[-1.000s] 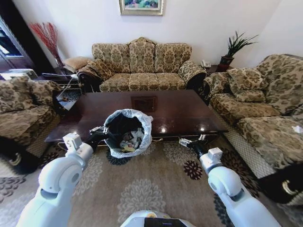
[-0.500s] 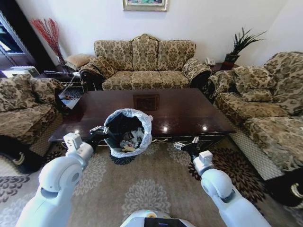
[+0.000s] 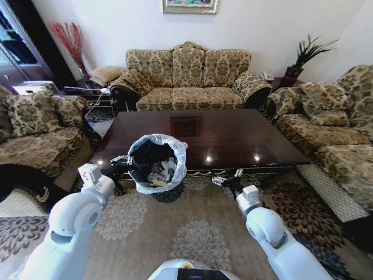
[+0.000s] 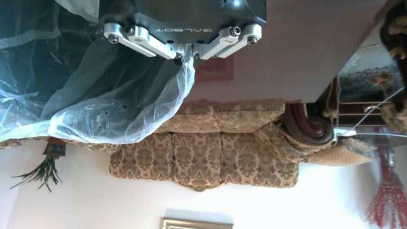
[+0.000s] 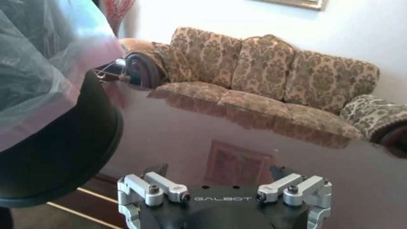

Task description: Move to the front of the table and place the trash on the table into the trash bin.

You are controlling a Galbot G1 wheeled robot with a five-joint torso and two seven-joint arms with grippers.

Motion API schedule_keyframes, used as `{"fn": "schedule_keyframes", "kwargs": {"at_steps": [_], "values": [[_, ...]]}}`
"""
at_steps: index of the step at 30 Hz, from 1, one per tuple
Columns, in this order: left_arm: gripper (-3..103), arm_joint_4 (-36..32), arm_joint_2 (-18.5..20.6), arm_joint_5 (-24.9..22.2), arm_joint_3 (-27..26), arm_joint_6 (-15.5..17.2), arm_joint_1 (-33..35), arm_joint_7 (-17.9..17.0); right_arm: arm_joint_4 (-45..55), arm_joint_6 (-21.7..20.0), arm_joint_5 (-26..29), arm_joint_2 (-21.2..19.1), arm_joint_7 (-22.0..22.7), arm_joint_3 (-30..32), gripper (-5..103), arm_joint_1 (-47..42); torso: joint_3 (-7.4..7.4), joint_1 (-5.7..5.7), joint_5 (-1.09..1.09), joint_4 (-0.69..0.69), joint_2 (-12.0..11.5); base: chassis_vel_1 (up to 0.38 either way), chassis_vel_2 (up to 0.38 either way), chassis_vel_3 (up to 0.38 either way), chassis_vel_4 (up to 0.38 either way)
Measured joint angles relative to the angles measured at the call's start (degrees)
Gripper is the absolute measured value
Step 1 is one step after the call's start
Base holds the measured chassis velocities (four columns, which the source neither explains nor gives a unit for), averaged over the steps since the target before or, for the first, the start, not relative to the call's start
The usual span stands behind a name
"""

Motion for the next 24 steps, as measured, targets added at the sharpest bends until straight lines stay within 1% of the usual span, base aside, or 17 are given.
{"fn": "schedule_keyframes", "kwargs": {"at_steps": [3,4,6,7,9,12,17,18,20,23,24], "values": [[1,0.0,-0.03,0.01,0.03,0.04,0.0,0.0,0.02,-0.02,-0.01,0.0,-0.01,0.02,100,-0.03,0.0,-0.02,0.0,0.0,0.01,0.158,-0.057,-0.12,0.082],[1,0.0,-0.03,0.01,0.05,0.05,0.0,0.0,0.03,-0.02,-0.01,0.0,-0.01,0.03,100,-0.04,0.0,-0.02,0.04,-0.02,0.02,0.072,-0.121,-0.089,0.103],[1,0.0,-0.05,0.01,0.06,0.04,0.0,0.0,0.02,-0.03,-0.01,0.0,-0.01,0.05,100,-0.05,0.0,-0.02,0.07,-0.03,0.01,0.072,-0.226,-0.105,0.17],[1,0.0,-0.05,0.01,0.09,0.05,0.0,0.02,0.02,-0.03,-0.01,-0.01,-0.01,0.07,100,-0.05,0.0,0.0,0.06,-0.07,0.01,0.067,-0.226,-0.105,0.229],[1,0.0,-0.06,0.0,0.12,0.07,0.0,0.05,0.02,-0.03,-0.01,-0.01,-0.01,0.09,100,-0.06,0.01,0.01,0.07,-0.08,0.01,0.103,-0.26,-0.155,0.232],[1,-0.02,-0.06,0.0,0.12,0.08,0.0,0.06,0.03,-0.03,-0.02,-0.02,-0.01,0.11,100,-0.06,0.0,0.0,0.07,-0.06,0.01,0.119,-0.282,-0.2,0.245],[1,-0.02,-0.06,0.02,0.12,0.11,0.02,0.06,0.05,-0.03,-0.01,-0.02,-0.01,0.11,100,-0.08,0.0,-0.04,0.03,-0.03,0.02,0.286,-0.285,-0.263,0.291],[1,-0.02,-0.06,0.02,0.11,0.12,0.03,0.06,0.07,-0.03,-0.01,-0.02,0.0,0.11,100,-0.09,-0.02,-0.07,0.05,0.0,0.03,0.246,-0.19,-0.246,0.169],[1,-0.02,-0.06,0.03,0.11,0.12,0.03,0.06,0.08,-0.03,-0.01,-0.02,0.0,0.11,100,-0.08,-0.03,-0.08,0.05,0.0,0.03,0.246,-0.19,-0.218,0.169],[1,-0.05,-0.05,0.02,0.11,0.13,0.03,0.11,0.1,-0.03,-0.01,-0.01,0.0,0.11,100,-0.1,-0.04,-0.11,0.02,-0.03,0.06,0.142,-0.099,-0.171,0.108],[1,-0.05,-0.05,0.02,0.1,0.15,0.03,0.1,0.1,-0.02,0.0,-0.01,0.0,0.12,100,-0.09,-0.03,-0.09,0.03,-0.02,0.05,0.101,-0.007,-0.069,0.055]]}}
